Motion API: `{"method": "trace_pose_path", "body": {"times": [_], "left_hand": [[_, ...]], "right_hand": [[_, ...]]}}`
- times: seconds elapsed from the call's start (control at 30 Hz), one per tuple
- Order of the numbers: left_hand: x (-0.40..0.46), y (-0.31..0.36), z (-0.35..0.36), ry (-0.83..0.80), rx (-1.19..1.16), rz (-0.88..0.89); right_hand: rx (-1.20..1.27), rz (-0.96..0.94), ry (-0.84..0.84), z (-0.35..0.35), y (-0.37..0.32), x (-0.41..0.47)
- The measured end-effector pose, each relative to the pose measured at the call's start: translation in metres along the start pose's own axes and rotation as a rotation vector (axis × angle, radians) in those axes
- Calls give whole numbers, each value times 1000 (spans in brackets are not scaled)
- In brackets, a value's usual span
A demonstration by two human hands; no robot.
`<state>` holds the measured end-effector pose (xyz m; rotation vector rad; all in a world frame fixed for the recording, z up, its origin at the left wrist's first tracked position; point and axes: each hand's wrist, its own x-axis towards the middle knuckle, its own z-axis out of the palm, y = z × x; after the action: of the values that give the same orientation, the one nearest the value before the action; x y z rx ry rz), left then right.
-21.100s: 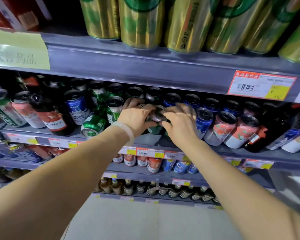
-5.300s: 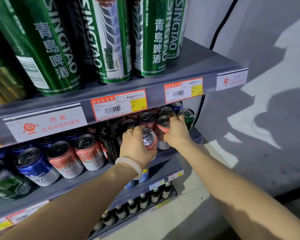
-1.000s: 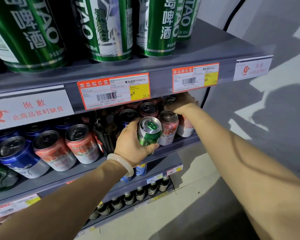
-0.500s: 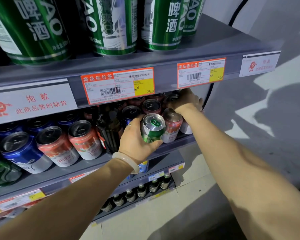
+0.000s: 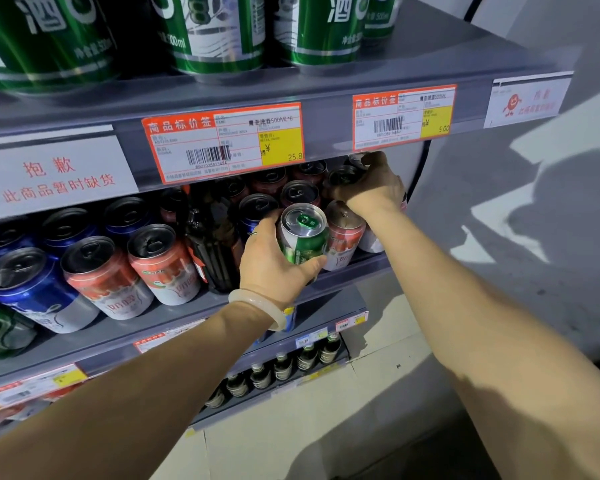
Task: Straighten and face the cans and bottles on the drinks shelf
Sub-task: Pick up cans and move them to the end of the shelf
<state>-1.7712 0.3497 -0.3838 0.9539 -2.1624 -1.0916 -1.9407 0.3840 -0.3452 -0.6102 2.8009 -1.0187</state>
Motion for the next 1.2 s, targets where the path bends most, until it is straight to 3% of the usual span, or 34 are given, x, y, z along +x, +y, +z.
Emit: {"method": "trace_pose_path", "body": {"times": [0.5,0.87,1.2], "left_hand": [[-3,7,1,23,-10,-28],[-5,9,-2,12,-50,-19],[-16,-4,-17,-13,-49,64]], "right_hand": [[543,-174,136,-4,12,-18],[1053,-170,236,-34,14,-58],[1000,-224,148,-51,29,-120]]}}
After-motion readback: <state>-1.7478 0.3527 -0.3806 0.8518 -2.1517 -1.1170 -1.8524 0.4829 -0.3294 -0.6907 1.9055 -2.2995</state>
